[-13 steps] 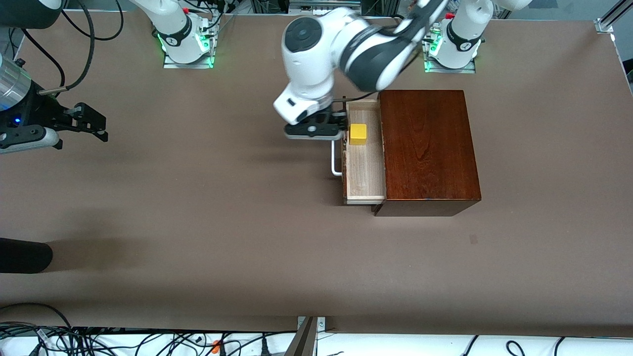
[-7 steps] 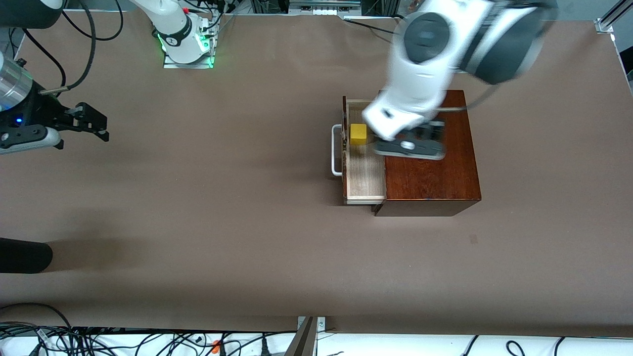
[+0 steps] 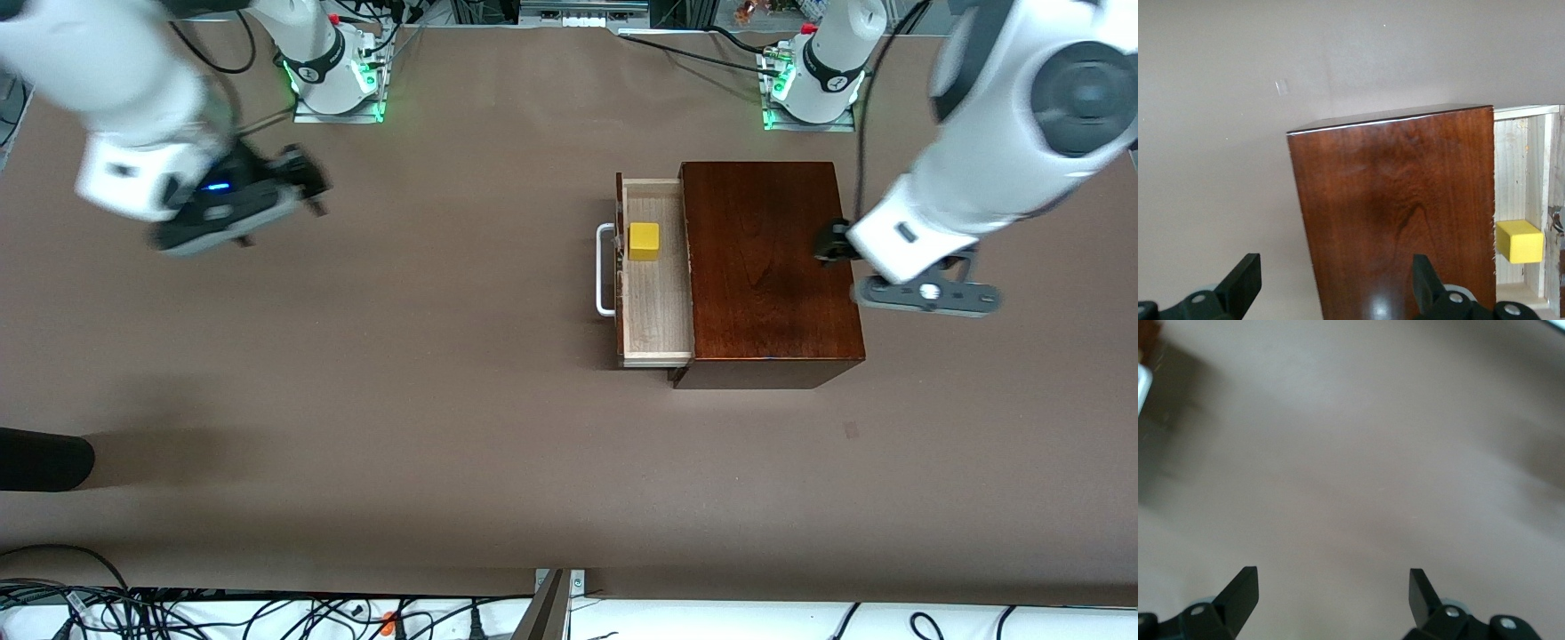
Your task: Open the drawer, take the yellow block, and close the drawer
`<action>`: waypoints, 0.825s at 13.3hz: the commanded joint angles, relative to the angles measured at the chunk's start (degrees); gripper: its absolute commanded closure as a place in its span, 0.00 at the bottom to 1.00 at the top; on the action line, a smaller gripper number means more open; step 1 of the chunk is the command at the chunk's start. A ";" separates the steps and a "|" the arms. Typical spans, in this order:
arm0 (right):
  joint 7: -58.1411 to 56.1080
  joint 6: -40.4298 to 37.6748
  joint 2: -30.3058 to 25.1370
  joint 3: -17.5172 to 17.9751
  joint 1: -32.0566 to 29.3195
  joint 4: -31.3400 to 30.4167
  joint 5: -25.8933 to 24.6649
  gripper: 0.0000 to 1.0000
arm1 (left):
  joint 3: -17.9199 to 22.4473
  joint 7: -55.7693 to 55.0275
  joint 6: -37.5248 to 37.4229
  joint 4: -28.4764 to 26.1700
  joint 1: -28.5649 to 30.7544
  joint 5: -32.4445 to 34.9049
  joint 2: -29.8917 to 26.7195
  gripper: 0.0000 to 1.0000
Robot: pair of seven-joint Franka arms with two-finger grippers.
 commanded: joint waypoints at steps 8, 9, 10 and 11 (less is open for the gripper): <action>-16.65 11.51 22.43 -0.15 26.76 14.42 -1.49 0.00 | 0.10 6.43 9.86 -19.74 7.35 -1.64 -16.91 0.00; -17.47 12.57 24.71 -0.24 28.08 16.53 -2.11 0.00 | -0.51 6.52 7.50 -20.36 7.80 -1.38 -17.79 0.00; -17.65 13.54 26.83 -0.24 29.48 18.30 -3.25 0.00 | -0.95 6.43 4.78 -19.67 7.72 -1.20 -17.80 0.00; -18.44 15.03 29.46 -0.24 30.54 20.58 -4.82 0.00 | -1.74 6.43 4.67 -19.05 7.72 -1.11 -17.71 0.00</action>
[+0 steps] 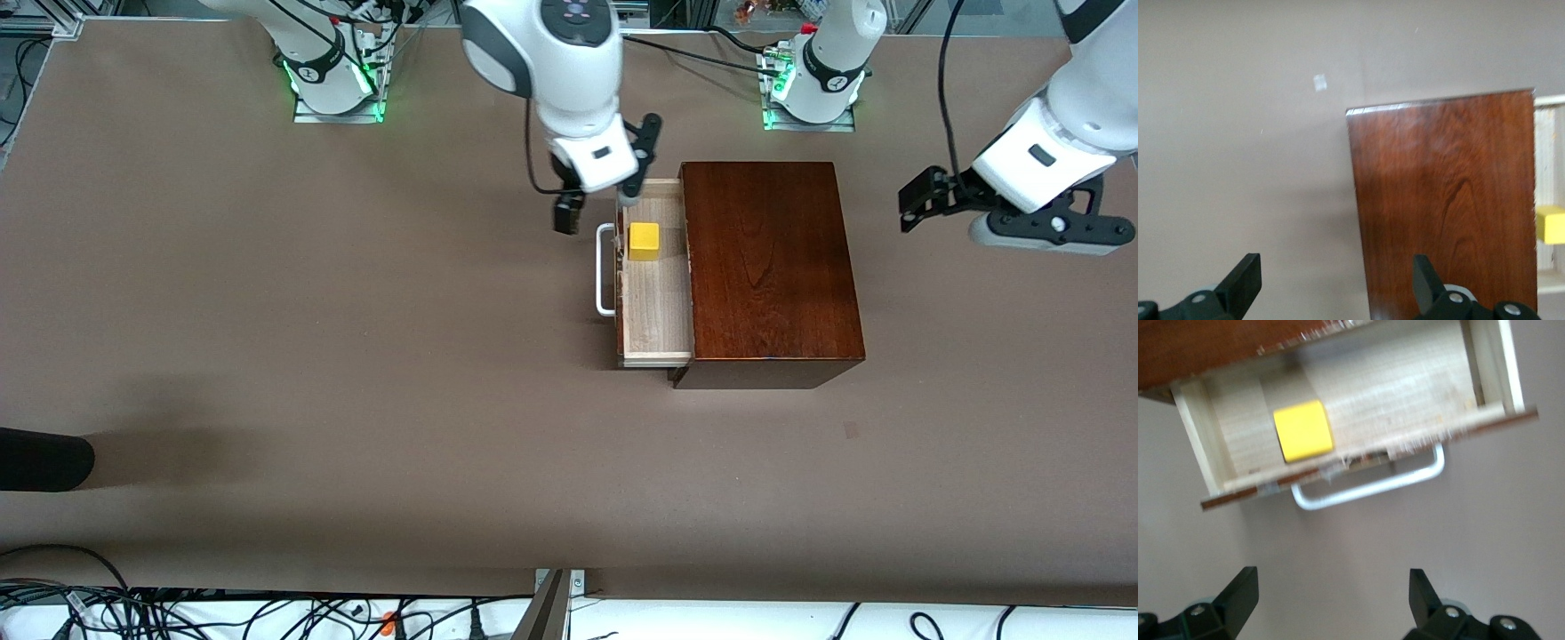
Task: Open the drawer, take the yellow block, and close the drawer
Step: 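Lower the right gripper into the drawer and grasp the yellow cube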
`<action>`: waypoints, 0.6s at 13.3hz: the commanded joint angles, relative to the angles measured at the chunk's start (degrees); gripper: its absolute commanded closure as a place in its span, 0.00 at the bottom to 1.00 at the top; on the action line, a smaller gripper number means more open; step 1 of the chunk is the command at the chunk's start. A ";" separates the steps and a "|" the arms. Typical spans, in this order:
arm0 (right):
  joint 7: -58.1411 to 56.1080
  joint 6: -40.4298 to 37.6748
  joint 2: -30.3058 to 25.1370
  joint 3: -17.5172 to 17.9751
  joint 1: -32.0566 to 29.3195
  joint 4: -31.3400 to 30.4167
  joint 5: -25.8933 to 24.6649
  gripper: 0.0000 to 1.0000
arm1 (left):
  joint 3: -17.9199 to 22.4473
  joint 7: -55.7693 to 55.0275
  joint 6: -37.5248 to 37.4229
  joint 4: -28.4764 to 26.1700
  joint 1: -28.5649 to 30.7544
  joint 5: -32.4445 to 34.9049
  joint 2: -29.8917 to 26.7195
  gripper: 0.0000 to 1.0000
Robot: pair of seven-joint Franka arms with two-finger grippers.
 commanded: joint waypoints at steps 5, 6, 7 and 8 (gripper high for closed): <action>-4.37 5.08 12.65 -0.84 5.15 11.08 -5.16 0.00 | -1.46 1.42 -0.34 -1.23 1.13 -0.55 -1.79 0.00; -4.28 6.57 13.53 -0.93 5.33 11.08 -5.16 0.00 | -1.37 1.33 -0.25 -1.23 1.13 -0.55 -1.71 0.00; -4.19 8.15 14.67 -1.10 5.33 11.16 -5.16 0.00 | -1.46 1.33 -0.16 -1.06 1.04 -0.81 -1.71 0.00; -3.93 9.90 15.46 -1.19 5.33 11.17 -5.16 0.00 | -1.72 1.33 -0.25 -0.36 0.96 -0.90 -1.53 0.00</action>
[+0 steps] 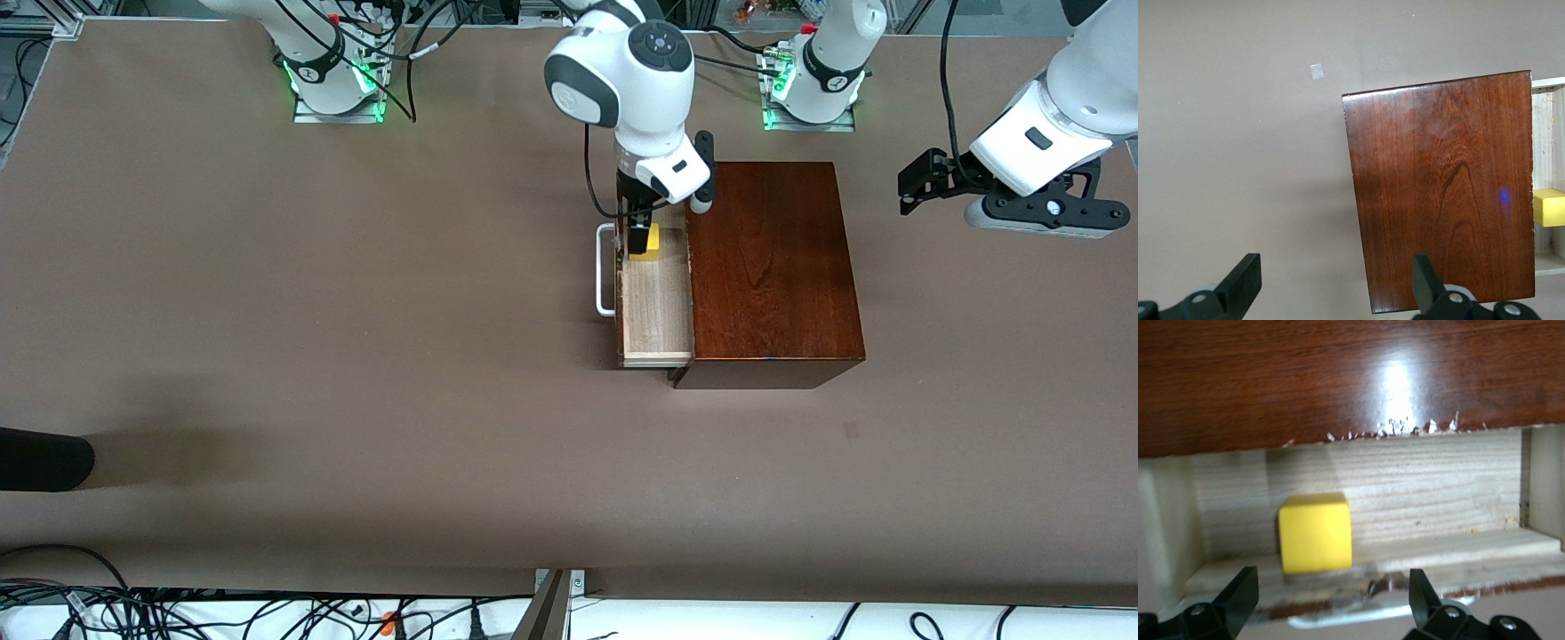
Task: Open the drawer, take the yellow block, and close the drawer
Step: 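Lower the right gripper into the drawer and grasp the yellow cube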
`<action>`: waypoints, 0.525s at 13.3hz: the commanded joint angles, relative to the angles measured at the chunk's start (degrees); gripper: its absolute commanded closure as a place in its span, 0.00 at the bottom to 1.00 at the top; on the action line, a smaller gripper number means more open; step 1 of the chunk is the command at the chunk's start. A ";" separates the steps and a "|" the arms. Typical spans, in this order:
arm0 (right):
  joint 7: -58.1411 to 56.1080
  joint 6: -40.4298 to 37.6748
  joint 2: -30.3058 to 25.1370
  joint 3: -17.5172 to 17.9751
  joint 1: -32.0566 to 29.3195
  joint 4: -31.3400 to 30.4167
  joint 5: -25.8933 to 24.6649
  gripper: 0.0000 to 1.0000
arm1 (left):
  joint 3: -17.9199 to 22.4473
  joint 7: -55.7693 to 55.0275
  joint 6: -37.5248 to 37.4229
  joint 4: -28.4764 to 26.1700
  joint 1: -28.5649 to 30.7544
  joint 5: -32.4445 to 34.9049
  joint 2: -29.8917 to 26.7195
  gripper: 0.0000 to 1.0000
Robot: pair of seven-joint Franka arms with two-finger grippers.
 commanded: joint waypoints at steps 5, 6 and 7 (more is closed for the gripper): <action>1.33 4.11 4.34 -0.97 1.62 2.46 -0.66 0.00 | -0.54 0.94 0.01 0.34 0.02 -0.55 -0.46 0.00; 1.60 3.76 4.17 -0.88 1.71 2.46 -0.75 0.00 | -0.45 0.94 0.01 0.43 0.11 -0.55 -0.46 0.00; 1.52 3.24 3.99 -0.88 1.71 2.37 -0.75 0.00 | -0.45 0.94 0.01 0.43 0.11 -0.55 -0.46 0.00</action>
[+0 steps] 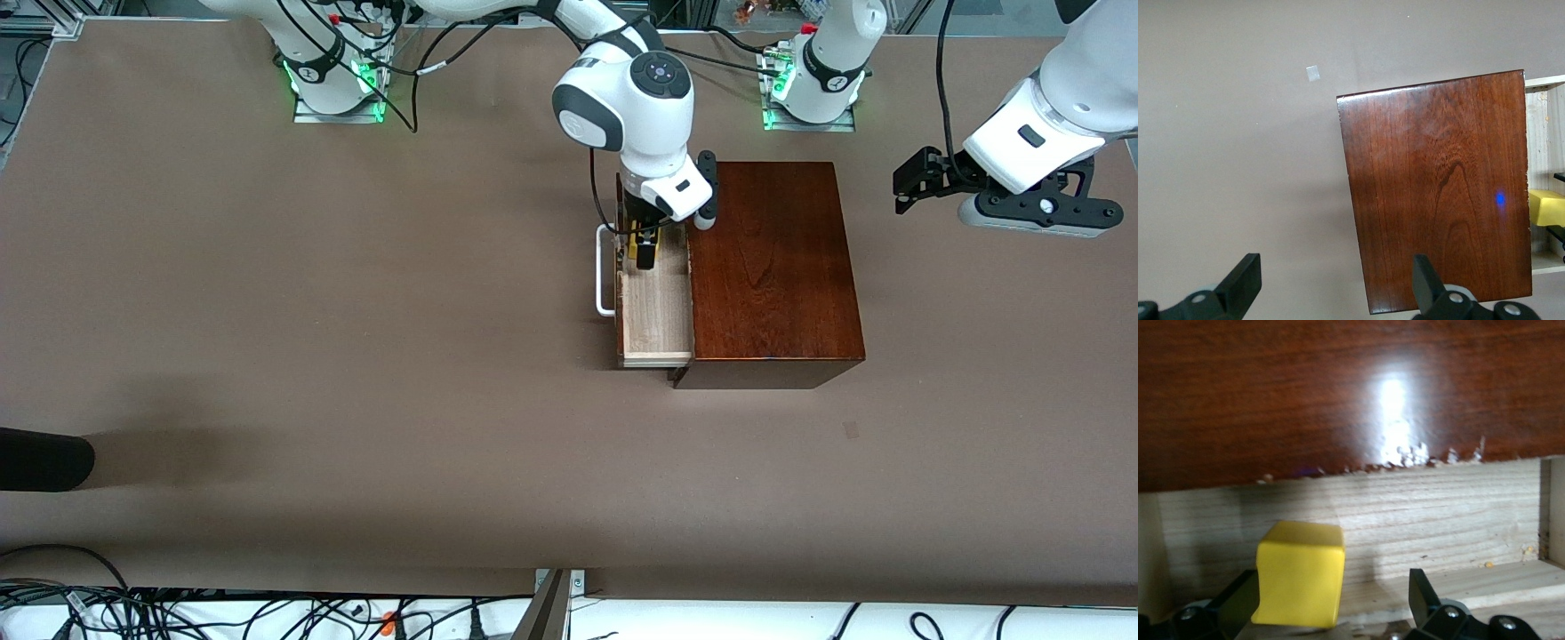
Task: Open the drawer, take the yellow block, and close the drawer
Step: 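Lower the right gripper into the drawer and grasp the yellow cube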
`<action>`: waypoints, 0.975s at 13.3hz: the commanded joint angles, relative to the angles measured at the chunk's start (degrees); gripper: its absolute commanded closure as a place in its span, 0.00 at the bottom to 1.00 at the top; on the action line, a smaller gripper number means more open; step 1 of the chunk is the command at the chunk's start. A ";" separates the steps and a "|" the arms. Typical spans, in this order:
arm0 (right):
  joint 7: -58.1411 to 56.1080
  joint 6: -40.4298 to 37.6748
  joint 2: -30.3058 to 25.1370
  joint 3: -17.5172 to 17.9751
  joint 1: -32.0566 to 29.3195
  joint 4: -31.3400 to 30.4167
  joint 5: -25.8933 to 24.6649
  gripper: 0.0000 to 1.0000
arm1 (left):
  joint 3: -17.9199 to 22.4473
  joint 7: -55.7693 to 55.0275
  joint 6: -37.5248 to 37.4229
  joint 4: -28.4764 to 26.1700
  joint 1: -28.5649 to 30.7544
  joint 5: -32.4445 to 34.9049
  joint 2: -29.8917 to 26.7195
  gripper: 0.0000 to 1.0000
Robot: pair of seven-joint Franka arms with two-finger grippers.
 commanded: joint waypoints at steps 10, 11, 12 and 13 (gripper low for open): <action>1.15 -6.67 -0.52 0.03 1.01 1.69 1.36 0.00 | -0.53 0.83 -0.05 1.39 -0.19 -0.55 -0.36 0.00; 1.85 -6.59 -0.43 0.03 1.80 1.69 1.27 0.00 | -0.71 0.83 -0.05 1.39 -0.19 -0.55 -0.36 0.00; 2.29 -6.50 -0.43 0.03 2.16 1.69 1.27 0.00 | -0.88 0.83 -0.05 1.30 -0.10 -0.55 -0.36 0.00; 2.38 -5.97 -0.26 0.03 2.16 1.69 1.27 0.00 | -0.88 0.83 -0.05 1.39 -0.10 -0.55 -0.27 0.00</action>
